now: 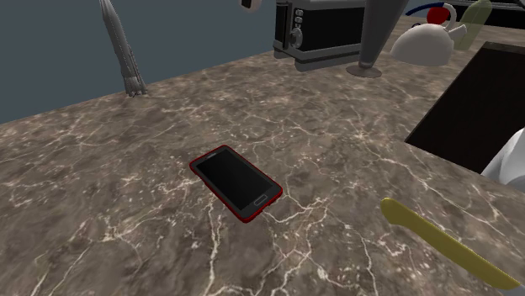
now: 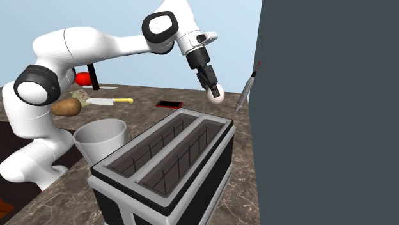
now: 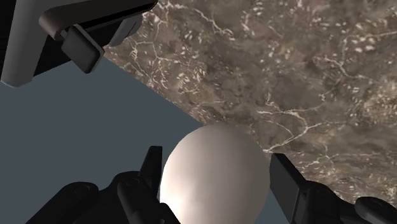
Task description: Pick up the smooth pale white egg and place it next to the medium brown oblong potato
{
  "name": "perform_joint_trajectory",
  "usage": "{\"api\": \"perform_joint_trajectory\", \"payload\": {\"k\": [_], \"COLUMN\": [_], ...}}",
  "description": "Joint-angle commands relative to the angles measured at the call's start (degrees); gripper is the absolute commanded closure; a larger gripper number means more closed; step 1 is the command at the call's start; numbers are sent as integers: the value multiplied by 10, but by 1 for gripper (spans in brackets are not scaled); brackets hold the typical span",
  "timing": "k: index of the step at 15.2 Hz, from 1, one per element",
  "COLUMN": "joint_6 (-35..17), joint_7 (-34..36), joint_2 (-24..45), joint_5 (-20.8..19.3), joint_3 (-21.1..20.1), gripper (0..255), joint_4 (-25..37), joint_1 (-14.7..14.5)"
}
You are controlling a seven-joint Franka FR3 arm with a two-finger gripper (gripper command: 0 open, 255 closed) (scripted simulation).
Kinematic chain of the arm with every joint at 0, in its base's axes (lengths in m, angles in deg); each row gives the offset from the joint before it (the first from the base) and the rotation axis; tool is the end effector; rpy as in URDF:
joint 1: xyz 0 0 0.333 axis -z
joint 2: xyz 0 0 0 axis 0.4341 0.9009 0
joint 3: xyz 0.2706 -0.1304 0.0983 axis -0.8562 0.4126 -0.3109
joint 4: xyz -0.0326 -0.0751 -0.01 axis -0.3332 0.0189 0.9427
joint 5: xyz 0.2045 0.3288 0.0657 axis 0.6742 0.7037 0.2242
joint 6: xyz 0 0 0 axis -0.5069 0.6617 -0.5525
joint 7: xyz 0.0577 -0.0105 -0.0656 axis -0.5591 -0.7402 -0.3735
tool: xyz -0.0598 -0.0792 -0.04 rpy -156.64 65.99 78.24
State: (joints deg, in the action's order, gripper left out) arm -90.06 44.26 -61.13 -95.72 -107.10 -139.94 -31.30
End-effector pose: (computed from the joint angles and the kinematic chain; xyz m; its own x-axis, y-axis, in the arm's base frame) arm 0.5713 0.2475 0.7091 0.7722 0.5480 0.3215 0.4313 -0.8237 0.3681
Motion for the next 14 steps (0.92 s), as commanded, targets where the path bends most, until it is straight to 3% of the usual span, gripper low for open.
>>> {"api": "perform_joint_trajectory", "payload": {"k": [1, 7, 14], "joint_6": [-12, -39, -30], "joint_7": [4, 9, 12], "joint_2": [-43, -193, -343], "joint_5": [17, 79, 133], "joint_3": [-2, 3, 14], "gripper": [255, 255, 255], "joint_4": [-51, -216, -348], "joint_1": [8, 15, -10]}}
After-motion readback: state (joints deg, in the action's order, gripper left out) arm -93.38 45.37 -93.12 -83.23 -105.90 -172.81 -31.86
